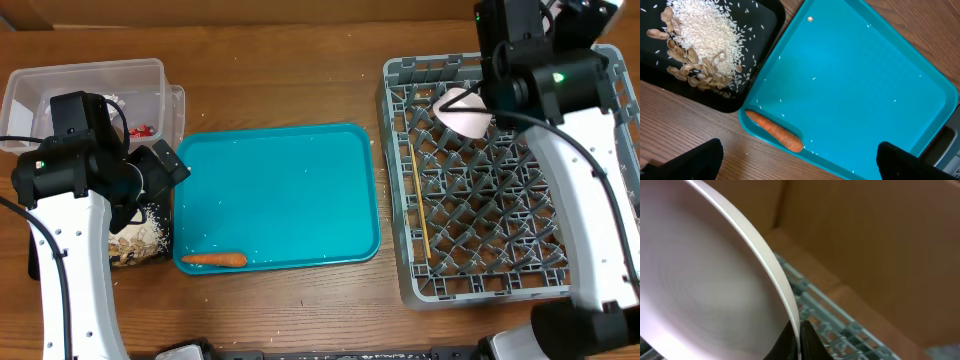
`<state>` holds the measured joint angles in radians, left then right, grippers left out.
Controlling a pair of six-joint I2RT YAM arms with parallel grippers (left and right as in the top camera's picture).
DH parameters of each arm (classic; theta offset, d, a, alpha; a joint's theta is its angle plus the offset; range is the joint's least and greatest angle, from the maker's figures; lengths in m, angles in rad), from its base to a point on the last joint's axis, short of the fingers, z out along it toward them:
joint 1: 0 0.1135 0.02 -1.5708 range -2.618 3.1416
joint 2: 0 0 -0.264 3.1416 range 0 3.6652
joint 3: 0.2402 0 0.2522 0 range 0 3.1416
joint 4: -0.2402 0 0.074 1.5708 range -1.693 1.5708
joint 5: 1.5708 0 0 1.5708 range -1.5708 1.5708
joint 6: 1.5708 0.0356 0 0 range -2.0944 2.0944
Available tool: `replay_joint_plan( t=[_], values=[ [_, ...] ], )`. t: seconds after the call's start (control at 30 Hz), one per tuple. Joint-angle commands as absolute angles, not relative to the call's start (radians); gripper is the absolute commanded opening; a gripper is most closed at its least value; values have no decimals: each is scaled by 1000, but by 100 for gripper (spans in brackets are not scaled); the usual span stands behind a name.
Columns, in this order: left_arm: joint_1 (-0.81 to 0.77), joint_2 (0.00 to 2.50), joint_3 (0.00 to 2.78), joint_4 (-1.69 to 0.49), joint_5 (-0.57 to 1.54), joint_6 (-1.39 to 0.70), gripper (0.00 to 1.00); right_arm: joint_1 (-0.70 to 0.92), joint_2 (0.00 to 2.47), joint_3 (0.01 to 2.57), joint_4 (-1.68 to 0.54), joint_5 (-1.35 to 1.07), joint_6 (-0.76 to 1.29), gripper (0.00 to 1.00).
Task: Sort waste into correct bins and load items into the dishwasher
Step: 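Stand the white plate upright in the rack's upper middle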
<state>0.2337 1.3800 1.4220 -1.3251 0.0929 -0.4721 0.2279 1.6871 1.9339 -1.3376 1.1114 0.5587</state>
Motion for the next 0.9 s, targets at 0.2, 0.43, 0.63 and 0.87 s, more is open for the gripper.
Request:
replay_joint_plan(
  t=[0.2,0.43,0.63,0.87],
  values=[
    [235,1360,1433,-1325,93,-464,100,120,1718,1671,-1230,1255,660,4],
    [235,1360,1433,-1323,94,-464,100,110,1718,1529,-1150,1145,659,4],
    [235,1360,1433,-1323,94,-464,100,110,1718,1412,-1095,1098,659,4],
    [235,1360,1433,-1323,94,-464,100,119,1717,1375,-1081,1058,659,4]
  ],
)
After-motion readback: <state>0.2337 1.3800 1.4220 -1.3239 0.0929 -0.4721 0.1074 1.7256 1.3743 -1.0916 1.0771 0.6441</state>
